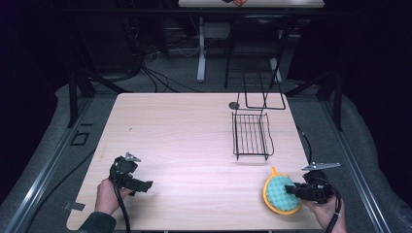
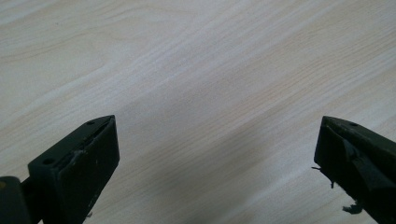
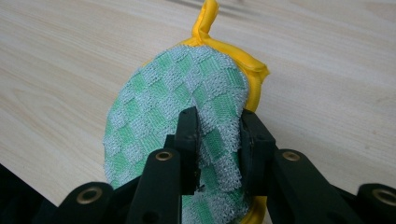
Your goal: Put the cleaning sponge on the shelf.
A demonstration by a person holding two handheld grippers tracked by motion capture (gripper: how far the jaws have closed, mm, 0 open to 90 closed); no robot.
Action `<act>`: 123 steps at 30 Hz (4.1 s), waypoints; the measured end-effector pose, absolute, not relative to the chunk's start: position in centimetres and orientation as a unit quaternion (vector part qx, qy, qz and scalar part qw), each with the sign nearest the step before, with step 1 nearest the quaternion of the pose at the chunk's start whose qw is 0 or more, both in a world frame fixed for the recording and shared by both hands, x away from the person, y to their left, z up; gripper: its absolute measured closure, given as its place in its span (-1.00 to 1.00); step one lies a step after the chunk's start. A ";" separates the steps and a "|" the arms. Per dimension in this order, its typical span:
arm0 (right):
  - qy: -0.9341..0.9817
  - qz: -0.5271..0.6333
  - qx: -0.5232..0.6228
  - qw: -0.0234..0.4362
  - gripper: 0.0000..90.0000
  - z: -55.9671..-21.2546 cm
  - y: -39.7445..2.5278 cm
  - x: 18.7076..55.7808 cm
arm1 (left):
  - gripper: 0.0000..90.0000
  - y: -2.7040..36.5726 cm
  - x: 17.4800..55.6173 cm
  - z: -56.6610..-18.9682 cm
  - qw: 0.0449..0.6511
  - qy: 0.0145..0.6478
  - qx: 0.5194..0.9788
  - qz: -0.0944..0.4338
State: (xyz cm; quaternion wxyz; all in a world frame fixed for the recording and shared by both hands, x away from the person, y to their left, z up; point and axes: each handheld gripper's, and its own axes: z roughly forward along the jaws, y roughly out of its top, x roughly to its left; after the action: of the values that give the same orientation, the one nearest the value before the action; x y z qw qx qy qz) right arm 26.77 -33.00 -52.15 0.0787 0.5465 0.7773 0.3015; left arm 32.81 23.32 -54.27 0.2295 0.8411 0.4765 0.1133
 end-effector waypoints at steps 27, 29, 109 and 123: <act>0.777 0.327 0.526 0.111 0.60 -49.5 -32.4 27.2 | -1.00 23.3 32.8 -54.4 0.228 0.476 0.842 0.113; 0.778 0.328 0.524 0.113 0.60 -49.2 -32.2 27.4 | -1.00 23.2 32.8 -54.4 0.227 0.475 0.842 0.113; 0.729 0.390 0.532 0.184 0.58 -46.8 -26.7 39.0 | -0.99 23.6 32.9 -54.3 0.240 0.485 0.833 0.115; 0.714 0.397 0.545 0.188 0.57 -47.5 -26.5 40.0 | -0.99 23.5 32.8 -54.3 0.240 0.478 0.837 0.117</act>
State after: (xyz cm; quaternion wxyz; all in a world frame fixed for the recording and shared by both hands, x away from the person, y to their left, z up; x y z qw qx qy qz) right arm 40.00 -26.50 -47.52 0.1883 0.5450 0.7141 0.3970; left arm 32.76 23.51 -54.27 0.2396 0.8367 0.4785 0.1168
